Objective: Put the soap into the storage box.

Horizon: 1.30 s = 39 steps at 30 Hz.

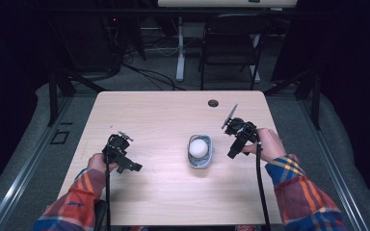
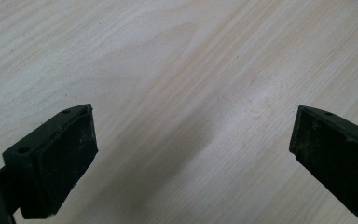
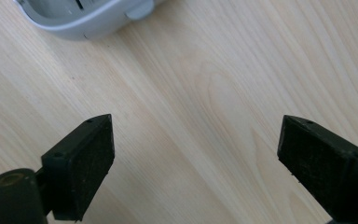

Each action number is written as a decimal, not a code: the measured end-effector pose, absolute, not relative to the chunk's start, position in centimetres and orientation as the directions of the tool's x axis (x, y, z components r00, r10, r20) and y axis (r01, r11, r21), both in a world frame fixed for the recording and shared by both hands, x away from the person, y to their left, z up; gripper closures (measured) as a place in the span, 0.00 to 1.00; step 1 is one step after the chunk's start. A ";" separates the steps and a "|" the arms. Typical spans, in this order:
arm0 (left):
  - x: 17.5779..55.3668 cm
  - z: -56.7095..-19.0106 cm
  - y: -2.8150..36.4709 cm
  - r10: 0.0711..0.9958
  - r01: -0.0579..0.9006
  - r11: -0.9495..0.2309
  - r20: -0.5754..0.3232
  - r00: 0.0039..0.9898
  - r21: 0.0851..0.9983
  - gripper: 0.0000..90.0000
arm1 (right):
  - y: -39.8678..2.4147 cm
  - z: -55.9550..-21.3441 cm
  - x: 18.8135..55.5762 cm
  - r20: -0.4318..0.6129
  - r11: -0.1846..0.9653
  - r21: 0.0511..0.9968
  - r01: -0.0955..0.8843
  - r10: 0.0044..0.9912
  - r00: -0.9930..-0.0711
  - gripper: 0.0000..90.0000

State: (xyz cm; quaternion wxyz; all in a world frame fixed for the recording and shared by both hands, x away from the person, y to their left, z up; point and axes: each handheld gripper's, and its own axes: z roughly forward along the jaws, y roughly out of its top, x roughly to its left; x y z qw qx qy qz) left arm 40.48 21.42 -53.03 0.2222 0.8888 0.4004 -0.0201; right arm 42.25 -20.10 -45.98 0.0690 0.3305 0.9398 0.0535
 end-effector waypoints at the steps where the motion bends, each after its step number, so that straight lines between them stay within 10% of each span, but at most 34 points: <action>1: 40.5 -53.0 21.4 0.703 0.721 -0.581 -0.212 0.678 0.378 0.01 | -20.5 -46.1 42.1 -0.087 0.766 0.160 0.623 0.640 -0.764 0.11; 39: 40.3 -53.0 21.2 0.702 0.715 -0.592 -0.198 0.684 0.371 0.01 | -30.0 -52.5 37.2 -0.095 0.645 0.096 0.758 0.764 -0.638 0.08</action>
